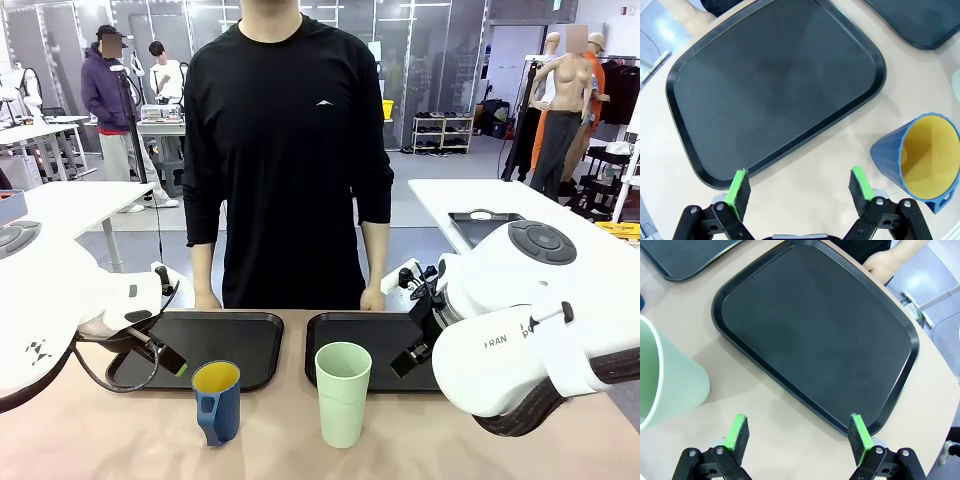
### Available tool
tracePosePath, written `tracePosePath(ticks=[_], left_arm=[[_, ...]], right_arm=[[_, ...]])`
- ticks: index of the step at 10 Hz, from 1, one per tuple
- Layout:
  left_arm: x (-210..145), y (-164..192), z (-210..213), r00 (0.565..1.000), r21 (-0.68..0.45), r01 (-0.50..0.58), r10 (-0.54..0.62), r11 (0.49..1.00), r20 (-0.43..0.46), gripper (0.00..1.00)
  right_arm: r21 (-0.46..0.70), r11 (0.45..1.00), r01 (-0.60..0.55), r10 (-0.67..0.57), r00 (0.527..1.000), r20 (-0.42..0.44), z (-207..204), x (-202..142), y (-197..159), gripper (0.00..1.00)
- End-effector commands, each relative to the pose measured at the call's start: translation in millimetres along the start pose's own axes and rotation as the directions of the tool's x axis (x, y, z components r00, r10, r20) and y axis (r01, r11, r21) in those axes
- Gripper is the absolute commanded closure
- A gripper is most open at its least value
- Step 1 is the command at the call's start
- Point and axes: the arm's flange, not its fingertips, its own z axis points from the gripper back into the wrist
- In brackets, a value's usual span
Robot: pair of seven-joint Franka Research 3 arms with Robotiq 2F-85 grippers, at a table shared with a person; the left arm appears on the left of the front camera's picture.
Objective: Sort and store the cups by type.
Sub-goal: Pick up the Reusable plastic cup.
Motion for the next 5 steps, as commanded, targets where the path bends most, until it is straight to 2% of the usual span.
tracePosePath(ticks=[1,3,5], left_arm=[[0,0,0,1.0,0.0,-0.001,0.001,1.0,0.0,0.0],[0,0,0,1.0,0.0,0.0,0.0,1.0,0.0,0.0],[16,-5,22,0.997,0.093,-0.076,0.077,0.993,-0.005,0.0]], right_arm=[[0.001,1.0,0.003,-0.003,1.0,0.0,0,0,0,0.0],[0.0,1.0,0.0,0.0,1.0,0.0,0,0,0,0.0],[-0.056,0.998,0.028,-0.028,1.0,-0.004,33,13,10,0.0]])
